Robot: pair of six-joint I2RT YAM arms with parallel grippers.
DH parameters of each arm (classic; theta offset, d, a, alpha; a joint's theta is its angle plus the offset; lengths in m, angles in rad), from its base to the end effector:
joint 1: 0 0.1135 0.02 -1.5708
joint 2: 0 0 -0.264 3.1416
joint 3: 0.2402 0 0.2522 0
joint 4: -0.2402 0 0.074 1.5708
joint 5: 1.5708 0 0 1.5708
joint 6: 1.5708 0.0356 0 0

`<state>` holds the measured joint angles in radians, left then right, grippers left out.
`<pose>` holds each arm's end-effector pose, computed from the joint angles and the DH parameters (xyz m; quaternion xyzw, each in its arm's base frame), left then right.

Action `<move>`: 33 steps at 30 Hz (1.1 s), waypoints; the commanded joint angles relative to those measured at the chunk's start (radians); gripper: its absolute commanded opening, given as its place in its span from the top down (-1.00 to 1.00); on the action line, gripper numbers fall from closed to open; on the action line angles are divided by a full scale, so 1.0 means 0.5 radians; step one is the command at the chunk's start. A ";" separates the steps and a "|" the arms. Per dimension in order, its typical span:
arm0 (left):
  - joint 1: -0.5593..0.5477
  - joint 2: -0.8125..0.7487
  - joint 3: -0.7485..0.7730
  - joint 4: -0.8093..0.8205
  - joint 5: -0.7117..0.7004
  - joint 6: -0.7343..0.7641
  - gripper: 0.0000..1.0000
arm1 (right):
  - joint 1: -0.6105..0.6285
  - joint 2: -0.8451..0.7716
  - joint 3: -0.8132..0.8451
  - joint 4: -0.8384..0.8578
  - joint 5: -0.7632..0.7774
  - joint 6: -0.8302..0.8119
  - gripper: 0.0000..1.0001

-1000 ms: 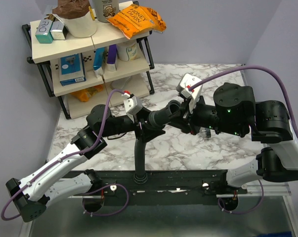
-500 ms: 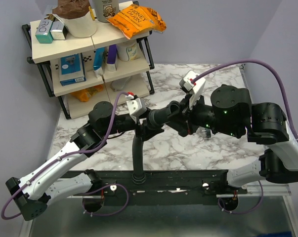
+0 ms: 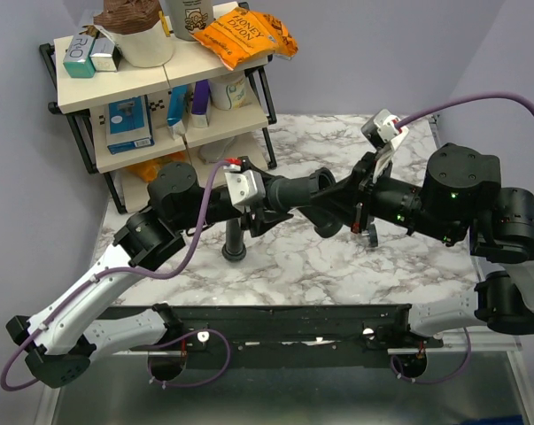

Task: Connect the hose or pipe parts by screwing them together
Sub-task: Install the adaptor on the pipeline.

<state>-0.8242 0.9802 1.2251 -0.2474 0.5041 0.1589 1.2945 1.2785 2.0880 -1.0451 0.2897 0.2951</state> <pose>0.1241 -0.1594 0.4501 0.4789 0.5213 -0.3902 0.5888 0.0574 0.1652 0.5598 -0.2939 0.7249 0.3578 0.5100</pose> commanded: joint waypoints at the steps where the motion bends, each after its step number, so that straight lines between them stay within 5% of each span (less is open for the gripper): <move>1: -0.085 -0.040 0.118 0.317 0.139 0.397 1.00 | 0.000 0.121 -0.114 -0.119 -0.129 0.121 0.99; 15: -0.226 -0.138 -0.186 0.547 -0.297 0.750 1.00 | -0.119 0.057 -0.460 0.068 -0.085 0.309 0.99; 33: -0.419 -0.285 -0.612 0.639 -0.269 1.308 1.00 | -0.607 -0.143 -1.037 0.501 -0.766 0.646 0.99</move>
<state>-0.9310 0.8730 0.9157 -0.1577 0.1703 0.6350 1.0264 1.1381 1.6241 -0.8951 0.0151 0.5396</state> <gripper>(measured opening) 0.750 0.023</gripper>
